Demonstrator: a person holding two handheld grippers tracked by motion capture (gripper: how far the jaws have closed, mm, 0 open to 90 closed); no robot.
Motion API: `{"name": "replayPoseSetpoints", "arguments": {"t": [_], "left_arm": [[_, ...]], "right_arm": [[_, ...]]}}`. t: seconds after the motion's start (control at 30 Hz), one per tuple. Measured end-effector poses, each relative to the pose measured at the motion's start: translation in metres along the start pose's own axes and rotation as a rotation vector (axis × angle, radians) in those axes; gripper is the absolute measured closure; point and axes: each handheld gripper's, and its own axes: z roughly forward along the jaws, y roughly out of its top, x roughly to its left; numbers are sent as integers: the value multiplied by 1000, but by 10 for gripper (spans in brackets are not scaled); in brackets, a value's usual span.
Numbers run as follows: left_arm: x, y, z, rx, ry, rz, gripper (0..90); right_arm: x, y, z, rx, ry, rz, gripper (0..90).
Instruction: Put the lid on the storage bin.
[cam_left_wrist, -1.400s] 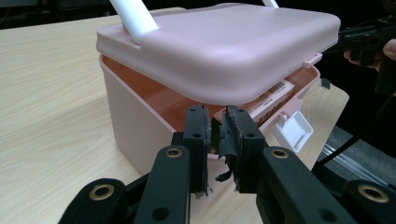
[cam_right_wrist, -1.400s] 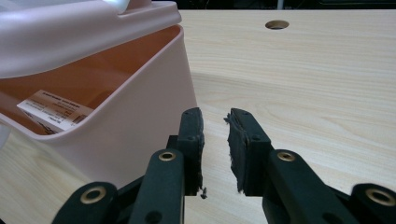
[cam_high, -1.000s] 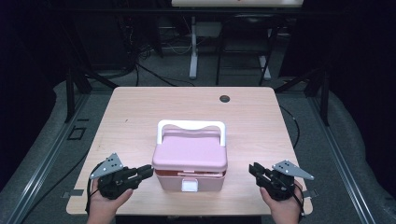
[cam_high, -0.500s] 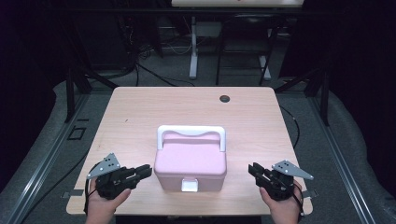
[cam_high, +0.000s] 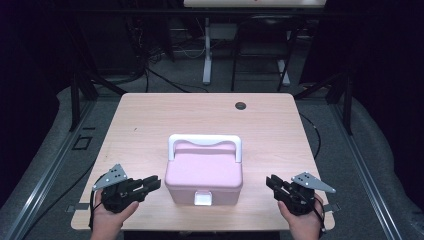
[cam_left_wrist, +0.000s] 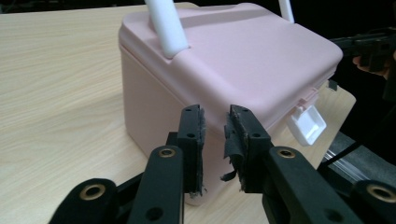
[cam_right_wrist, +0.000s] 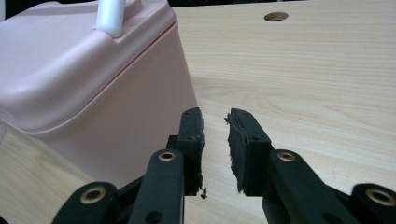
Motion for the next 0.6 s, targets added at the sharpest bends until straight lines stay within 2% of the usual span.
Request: {"name": "replayPoseSetpoints", "arguments": {"t": [0.13,0.37,0.6], "left_arm": [[4,-1,-1,-8,30,-3,688],[10,-2,-3,-9,55,-11,648],[23,-6,-3,-11,120,-32,578]], "right_arm": [[0,-1,0,2,-3,-2,740],[0,-1,-1,-5,0,-4,736],[-1,-1,1,-7,-3,-7,728]]}}
